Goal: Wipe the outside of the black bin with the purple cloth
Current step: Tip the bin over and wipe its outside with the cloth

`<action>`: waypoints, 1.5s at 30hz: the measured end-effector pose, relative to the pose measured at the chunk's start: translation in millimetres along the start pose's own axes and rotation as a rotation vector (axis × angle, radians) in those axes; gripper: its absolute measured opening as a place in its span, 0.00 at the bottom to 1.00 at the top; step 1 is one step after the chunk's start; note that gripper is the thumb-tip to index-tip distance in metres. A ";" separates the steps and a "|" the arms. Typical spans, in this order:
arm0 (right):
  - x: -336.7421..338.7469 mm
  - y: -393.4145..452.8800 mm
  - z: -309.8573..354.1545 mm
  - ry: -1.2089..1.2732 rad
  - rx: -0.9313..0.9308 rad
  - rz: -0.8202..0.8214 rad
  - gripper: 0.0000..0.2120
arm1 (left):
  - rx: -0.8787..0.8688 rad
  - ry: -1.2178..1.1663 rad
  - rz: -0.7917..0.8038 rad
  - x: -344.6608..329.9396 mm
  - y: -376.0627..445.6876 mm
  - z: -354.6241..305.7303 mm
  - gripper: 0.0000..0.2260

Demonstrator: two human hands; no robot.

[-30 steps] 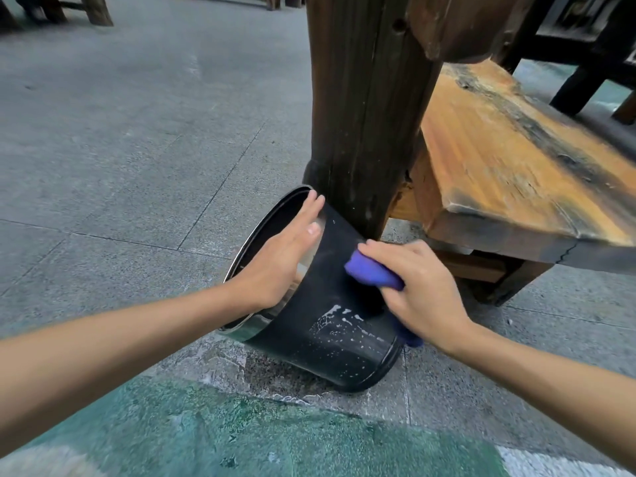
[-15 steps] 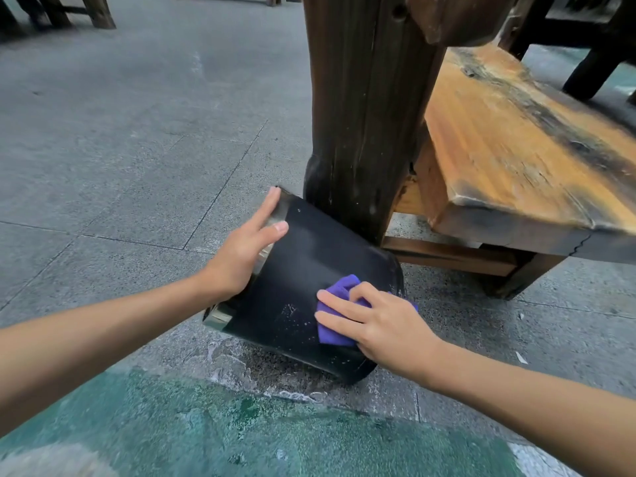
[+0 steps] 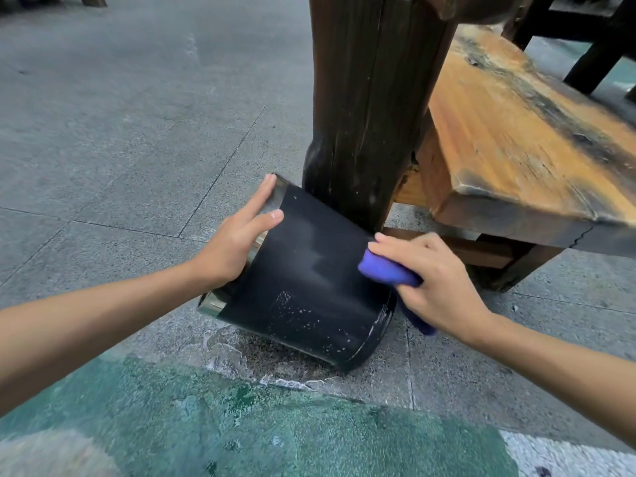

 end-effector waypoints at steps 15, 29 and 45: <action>-124.1 25.3 110.6 -0.294 0.456 0.286 0.19 | 0.072 -0.281 0.029 -4.1 -17.4 -22.0 0.23; -56.4 -86.3 -45.3 -0.014 -0.232 0.287 0.39 | 0.055 -0.055 0.093 9.2 -47.9 13.2 0.47; -29.3 -44.2 -64.2 0.533 -0.804 0.027 0.03 | 0.496 -0.518 -0.012 12.5 -55.3 7.8 0.37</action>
Point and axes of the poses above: each hand's wrist, its own y-axis towards the middle knuckle, its own x-axis out of the back of the hand, z = x × y, the point moved 8 cm from there along y, towards the middle knuckle, and after that the axes turned 15 degrees about y, right-handed, at the moved point
